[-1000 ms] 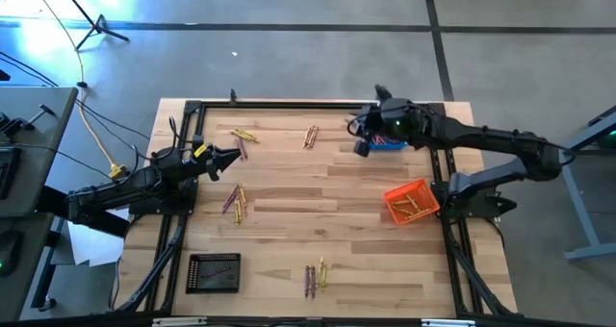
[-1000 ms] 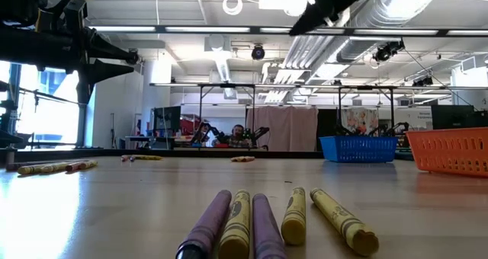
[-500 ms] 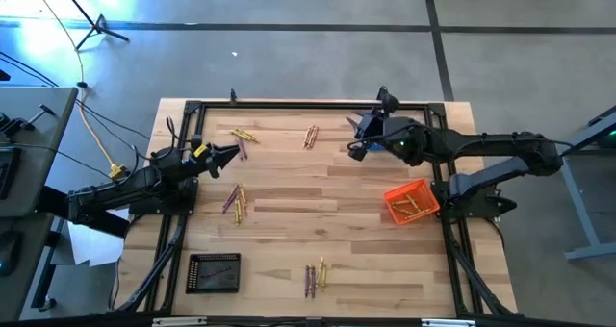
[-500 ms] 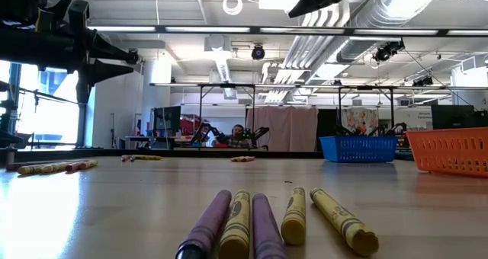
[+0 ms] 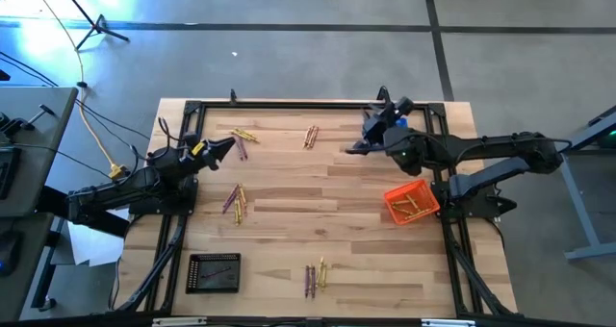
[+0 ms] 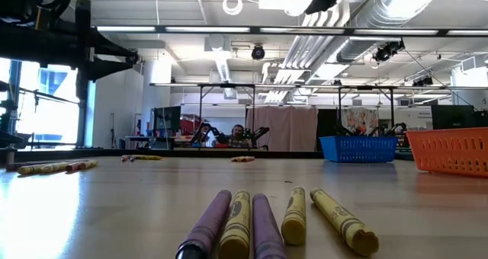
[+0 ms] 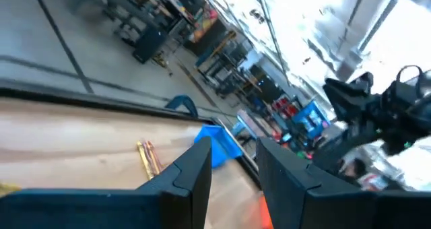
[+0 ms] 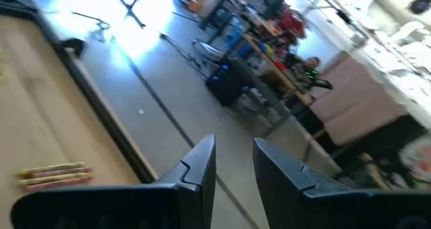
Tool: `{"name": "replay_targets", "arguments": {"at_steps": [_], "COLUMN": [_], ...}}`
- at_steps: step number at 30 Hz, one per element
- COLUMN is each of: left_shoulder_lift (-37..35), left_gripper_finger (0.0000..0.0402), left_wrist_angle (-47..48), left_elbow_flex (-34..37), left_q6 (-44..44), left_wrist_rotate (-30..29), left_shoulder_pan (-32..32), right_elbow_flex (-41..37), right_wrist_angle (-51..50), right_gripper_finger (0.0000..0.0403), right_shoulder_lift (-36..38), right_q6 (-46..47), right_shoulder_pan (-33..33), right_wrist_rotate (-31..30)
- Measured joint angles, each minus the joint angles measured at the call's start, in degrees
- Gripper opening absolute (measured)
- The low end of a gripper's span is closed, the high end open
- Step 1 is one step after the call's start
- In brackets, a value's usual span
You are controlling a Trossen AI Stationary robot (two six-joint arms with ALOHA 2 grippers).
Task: Sort crayons
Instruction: Put the yellow crayon into the orange basket
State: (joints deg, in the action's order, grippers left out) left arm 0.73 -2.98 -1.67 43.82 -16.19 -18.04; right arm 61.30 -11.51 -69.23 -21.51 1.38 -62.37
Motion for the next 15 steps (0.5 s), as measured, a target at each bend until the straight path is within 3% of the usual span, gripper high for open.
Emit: {"name": "replay_targets", "arguments": {"at_steps": [4, 10, 15], "left_shoulder_lift": [0.00, 0.78, 7.62], "left_gripper_finger": [0.0106, 0.0106, 0.0106], "left_wrist_angle": [-1.27, -2.62, -14.37], "left_elbow_flex": [0.00, 0.00, 0.02], "left_q6": [1.05, 8.94, 7.15], "left_wrist_rotate": [3.90, 3.77, 7.09], "left_shoulder_pan": [0.11, 0.09, 0.09], "right_elbow_flex": [0.00, 0.00, 0.00], "right_wrist_angle": [0.00, -0.70, -1.13], "right_gripper_finger": [0.0084, 0.0084, 0.0084], "right_shoulder_lift": [0.00, 0.00, 0.00], "right_q6": [0.02, 0.73, 1.98], "right_shoulder_pan": [1.28, 4.04, 5.44], "right_wrist_rotate": [-5.21, -5.35, -5.35]}}
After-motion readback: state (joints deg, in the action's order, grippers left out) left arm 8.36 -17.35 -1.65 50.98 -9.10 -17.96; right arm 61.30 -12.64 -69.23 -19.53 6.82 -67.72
